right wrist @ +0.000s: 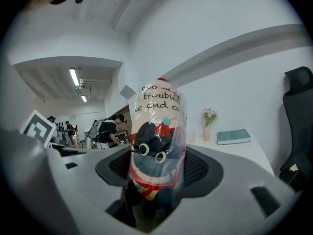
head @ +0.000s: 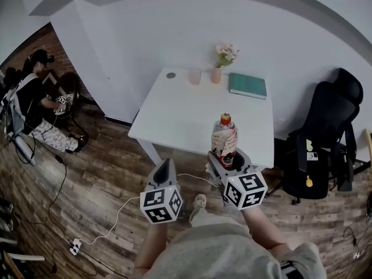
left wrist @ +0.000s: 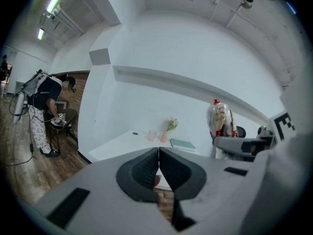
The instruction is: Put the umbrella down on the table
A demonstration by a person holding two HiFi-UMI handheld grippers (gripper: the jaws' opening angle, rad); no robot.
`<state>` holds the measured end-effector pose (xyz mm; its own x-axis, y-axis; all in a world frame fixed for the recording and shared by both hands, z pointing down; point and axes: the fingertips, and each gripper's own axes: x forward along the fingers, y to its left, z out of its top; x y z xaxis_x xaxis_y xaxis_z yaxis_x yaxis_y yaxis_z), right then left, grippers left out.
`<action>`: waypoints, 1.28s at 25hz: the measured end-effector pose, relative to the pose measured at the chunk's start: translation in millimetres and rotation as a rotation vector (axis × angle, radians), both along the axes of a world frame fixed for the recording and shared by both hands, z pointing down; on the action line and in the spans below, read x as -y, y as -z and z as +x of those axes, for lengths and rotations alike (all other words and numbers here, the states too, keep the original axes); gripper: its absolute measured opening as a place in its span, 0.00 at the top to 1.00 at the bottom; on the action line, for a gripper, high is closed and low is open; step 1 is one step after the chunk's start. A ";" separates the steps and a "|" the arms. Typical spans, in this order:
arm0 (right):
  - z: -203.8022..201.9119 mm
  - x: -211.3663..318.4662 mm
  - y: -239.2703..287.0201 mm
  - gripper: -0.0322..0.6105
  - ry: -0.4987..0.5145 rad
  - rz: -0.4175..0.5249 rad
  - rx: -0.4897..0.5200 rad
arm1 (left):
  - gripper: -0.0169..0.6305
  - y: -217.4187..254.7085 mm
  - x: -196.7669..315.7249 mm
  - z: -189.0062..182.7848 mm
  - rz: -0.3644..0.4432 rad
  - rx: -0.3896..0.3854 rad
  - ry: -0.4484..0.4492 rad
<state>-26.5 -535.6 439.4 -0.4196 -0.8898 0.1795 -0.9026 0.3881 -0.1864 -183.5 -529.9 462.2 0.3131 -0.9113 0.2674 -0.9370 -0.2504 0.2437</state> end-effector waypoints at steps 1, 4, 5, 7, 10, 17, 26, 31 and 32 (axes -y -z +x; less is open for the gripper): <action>0.4 10.2 -0.6 0.53 -0.001 -0.003 0.000 | 0.96 0.4 10.0 0.5 0.001 -0.001 -0.001; 1.7 39.8 -4.0 0.53 -0.002 -0.011 -0.004 | 0.96 -1.1 38.2 2.6 -0.002 -0.001 -0.002; 2.6 49.7 -5.4 0.53 -0.002 -0.015 -0.004 | 0.96 -1.6 47.3 4.1 -0.004 0.000 -0.003; 4.8 68.1 -8.5 0.53 -0.005 -0.025 -0.005 | 0.96 -2.8 63.8 7.6 -0.008 0.004 -0.009; 6.7 92.8 -15.1 0.53 -0.011 -0.043 -0.008 | 0.96 -5.7 85.5 10.9 -0.017 0.007 -0.018; 16.7 141.0 -37.7 0.53 -0.026 -0.093 -0.013 | 0.96 -15.4 127.6 20.8 -0.037 0.012 -0.033; 32.6 199.9 -87.0 0.53 -0.051 -0.200 -0.057 | 0.96 -32.0 170.1 31.2 -0.071 0.018 -0.056; 39.7 229.1 -122.1 0.53 -0.058 -0.287 -0.090 | 0.96 -38.5 191.8 36.1 -0.085 0.018 -0.065; 40.7 234.2 -129.2 0.53 -0.058 -0.303 -0.099 | 0.96 -39.4 195.5 37.3 -0.087 0.018 -0.067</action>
